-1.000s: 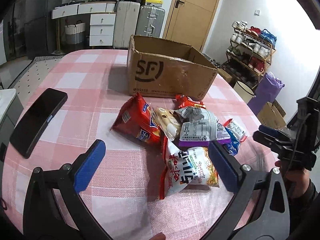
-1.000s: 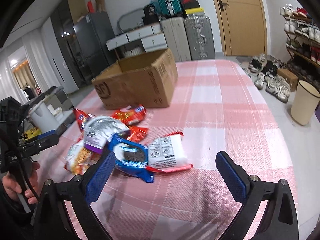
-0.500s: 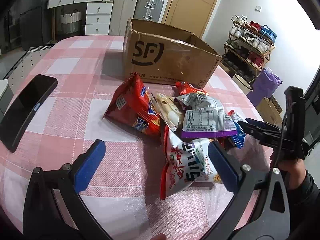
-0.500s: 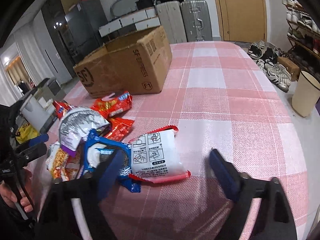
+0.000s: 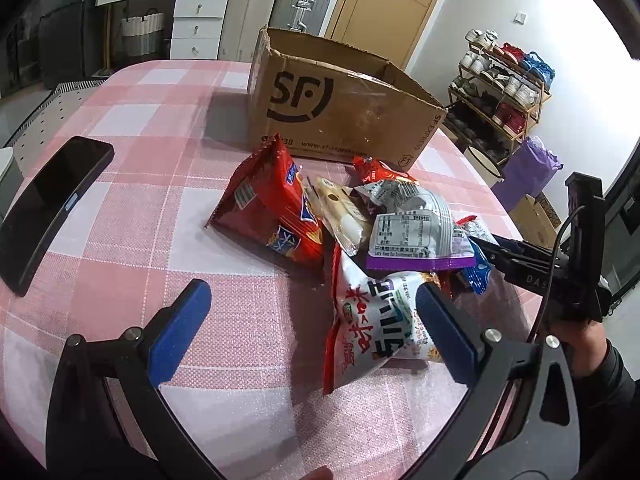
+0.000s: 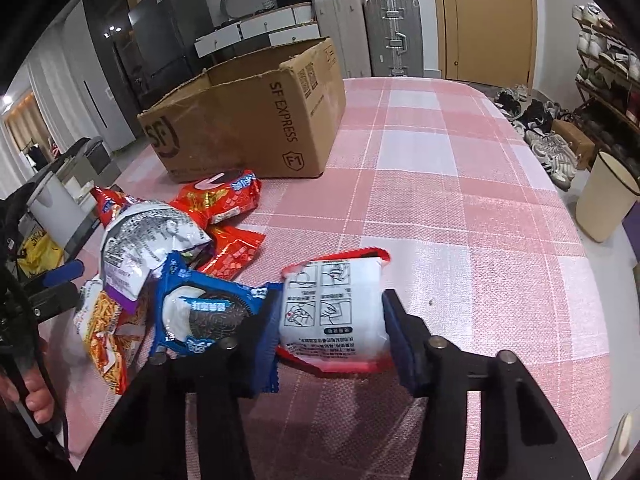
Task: Organize snacks
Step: 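Grasp the white wafer pack with the right gripper while the left grasps a white noodle bag, then lift and carry both held snack packs over the cardboard box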
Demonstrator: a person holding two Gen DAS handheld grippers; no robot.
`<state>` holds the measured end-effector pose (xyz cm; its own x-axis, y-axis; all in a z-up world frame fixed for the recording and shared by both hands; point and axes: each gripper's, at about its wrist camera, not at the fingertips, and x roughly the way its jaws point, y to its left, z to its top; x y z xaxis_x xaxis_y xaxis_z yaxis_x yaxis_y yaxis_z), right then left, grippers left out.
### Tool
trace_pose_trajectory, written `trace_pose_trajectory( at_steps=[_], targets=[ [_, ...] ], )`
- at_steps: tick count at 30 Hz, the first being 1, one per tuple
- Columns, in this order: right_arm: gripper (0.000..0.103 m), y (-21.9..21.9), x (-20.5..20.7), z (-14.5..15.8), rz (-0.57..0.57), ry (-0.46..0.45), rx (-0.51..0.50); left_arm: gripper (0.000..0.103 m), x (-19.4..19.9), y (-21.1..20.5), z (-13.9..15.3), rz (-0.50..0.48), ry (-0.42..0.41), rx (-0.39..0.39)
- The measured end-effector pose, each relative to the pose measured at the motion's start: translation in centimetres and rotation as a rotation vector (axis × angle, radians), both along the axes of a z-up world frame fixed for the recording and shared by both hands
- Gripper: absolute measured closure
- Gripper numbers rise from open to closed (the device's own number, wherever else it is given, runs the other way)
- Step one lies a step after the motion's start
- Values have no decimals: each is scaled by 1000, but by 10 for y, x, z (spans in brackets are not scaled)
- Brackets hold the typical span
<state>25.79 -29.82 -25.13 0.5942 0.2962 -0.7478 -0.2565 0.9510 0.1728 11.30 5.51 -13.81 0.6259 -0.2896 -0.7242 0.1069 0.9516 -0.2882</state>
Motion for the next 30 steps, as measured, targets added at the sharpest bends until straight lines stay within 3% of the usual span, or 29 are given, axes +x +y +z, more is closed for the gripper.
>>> trace_pose_trajectory(
  at_steps=[2, 14, 30],
  targets=[
    [60, -1, -2, 0, 6, -2, 0, 1, -2, 1, 1, 4, 1, -2],
    [61, -8, -23, 19, 11, -52, 77, 1, -15, -4, -1, -27, 50, -34],
    [61, -18, -50, 33, 14, -89, 154, 1, 1, -18, -21, -42, 154, -120]
  ],
)
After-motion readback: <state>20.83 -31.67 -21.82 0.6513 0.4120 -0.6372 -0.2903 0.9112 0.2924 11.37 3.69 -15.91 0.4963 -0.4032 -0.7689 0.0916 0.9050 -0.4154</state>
